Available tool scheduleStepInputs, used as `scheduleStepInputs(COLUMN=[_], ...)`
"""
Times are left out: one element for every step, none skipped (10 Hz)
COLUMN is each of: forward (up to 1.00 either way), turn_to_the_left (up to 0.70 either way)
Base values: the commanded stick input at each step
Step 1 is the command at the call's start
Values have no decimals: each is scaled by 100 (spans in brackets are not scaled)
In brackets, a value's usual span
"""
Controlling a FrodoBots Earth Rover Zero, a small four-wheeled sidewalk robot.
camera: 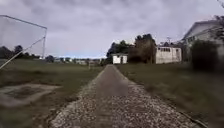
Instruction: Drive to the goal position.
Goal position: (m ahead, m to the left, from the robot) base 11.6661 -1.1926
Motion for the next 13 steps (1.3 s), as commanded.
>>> scheduleStepInputs(forward=[100,100,100,100,100,100,100,100,100,100,100,100,100], turn_to_the_left=[-1,-1,-1,-1,-1,-1,-1,-1,-1,-1,-1,-1,-1])
